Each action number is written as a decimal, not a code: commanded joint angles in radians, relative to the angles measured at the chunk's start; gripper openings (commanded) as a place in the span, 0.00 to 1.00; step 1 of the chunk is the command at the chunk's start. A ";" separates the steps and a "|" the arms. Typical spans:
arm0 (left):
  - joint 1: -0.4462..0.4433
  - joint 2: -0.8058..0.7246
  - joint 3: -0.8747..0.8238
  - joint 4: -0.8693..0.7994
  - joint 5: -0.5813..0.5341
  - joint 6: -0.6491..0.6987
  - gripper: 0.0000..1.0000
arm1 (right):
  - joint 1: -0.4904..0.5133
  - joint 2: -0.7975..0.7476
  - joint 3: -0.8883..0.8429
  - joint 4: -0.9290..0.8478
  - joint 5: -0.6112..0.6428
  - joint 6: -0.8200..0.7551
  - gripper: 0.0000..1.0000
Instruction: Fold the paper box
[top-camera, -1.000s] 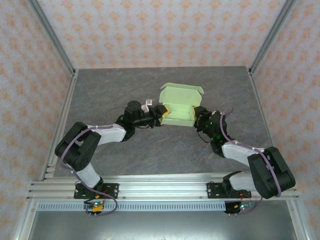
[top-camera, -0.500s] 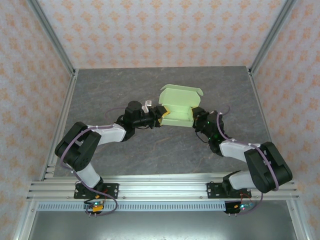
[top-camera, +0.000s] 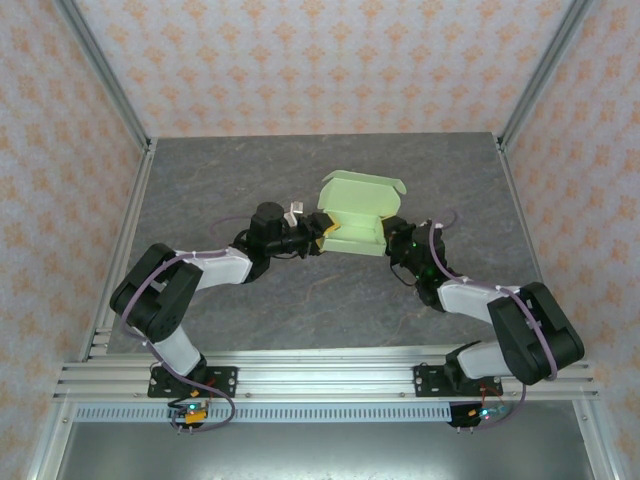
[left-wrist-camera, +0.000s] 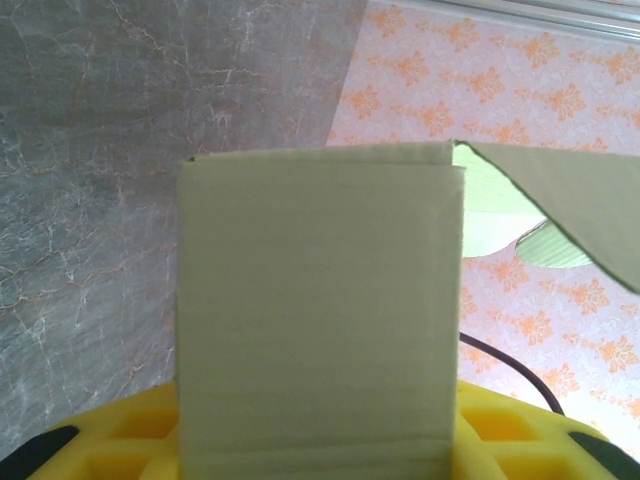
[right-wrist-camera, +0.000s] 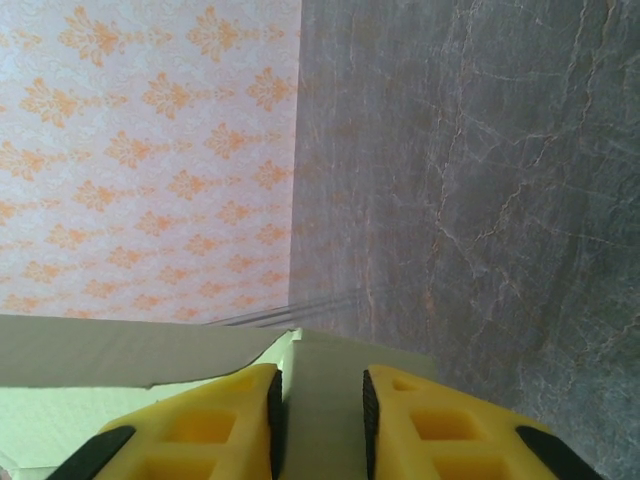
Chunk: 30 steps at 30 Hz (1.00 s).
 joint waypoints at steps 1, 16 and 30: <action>-0.025 0.003 0.034 0.081 0.020 0.003 0.40 | 0.049 -0.023 0.027 -0.069 -0.063 -0.070 0.28; -0.023 0.017 0.026 -0.001 0.010 0.097 0.40 | 0.062 -0.148 0.032 -0.342 0.036 -0.291 0.37; 0.022 0.146 -0.032 -0.041 -0.027 0.242 0.40 | 0.030 -0.400 0.115 -0.787 0.084 -0.727 0.52</action>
